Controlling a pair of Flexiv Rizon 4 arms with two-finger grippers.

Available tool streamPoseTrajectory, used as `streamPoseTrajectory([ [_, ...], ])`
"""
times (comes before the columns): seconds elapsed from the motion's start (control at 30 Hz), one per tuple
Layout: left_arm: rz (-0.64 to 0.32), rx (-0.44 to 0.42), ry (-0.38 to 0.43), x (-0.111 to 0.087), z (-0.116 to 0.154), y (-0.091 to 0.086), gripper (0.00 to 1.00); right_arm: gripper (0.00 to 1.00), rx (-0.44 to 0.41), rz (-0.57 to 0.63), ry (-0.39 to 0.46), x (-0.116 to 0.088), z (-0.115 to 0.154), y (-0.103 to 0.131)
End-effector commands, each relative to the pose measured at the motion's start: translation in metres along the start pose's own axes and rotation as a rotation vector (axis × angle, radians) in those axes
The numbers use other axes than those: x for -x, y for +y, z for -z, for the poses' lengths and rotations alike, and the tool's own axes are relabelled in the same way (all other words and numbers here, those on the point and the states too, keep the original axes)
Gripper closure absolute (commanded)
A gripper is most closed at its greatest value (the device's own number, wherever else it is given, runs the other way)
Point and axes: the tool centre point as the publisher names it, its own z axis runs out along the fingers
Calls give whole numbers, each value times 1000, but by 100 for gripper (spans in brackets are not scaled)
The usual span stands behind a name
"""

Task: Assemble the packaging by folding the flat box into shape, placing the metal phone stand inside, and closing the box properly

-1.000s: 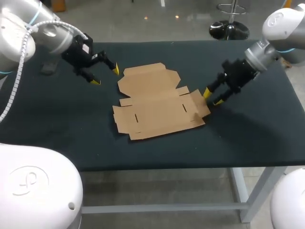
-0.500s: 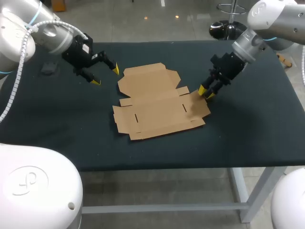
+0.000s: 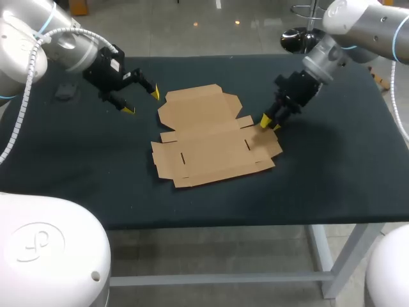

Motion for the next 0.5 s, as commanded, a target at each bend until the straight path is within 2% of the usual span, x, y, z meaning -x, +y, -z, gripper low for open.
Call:
streamPoseTrajectory([
  [0.03,1,3,-6,-1,1,0,0,95,-141,9,18,1,-2,5],
  [0.07,1,3,-6,-1,1,0,0,100,-140,12,21,0,-3,4],
  [0.27,1,3,-6,-1,1,0,0,100,-98,3,53,-3,-8,-7],
  [0.5,1,3,-6,-1,1,0,0,100,10,-30,70,-11,-9,-27],
])
